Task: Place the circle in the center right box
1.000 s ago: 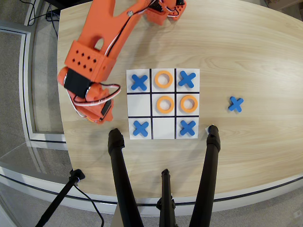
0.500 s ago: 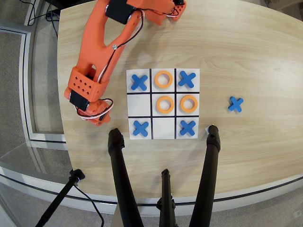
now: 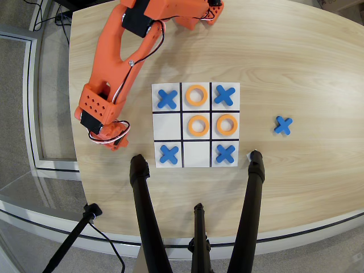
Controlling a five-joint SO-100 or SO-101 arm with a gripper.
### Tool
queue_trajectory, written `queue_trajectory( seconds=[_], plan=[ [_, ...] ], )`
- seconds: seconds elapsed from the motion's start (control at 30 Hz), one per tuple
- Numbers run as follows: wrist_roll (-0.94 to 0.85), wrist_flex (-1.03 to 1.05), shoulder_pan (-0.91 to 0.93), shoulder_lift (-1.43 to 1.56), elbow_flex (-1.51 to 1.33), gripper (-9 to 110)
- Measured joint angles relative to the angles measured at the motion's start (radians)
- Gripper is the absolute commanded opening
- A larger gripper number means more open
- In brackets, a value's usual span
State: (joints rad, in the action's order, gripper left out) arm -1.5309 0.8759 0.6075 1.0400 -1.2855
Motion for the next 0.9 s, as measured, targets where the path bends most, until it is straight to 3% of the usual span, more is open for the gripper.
queue_trajectory(
  seconds=[0.9],
  plan=[
    [0.008,0.071,-0.011,-0.098,0.058,18]
  ],
)
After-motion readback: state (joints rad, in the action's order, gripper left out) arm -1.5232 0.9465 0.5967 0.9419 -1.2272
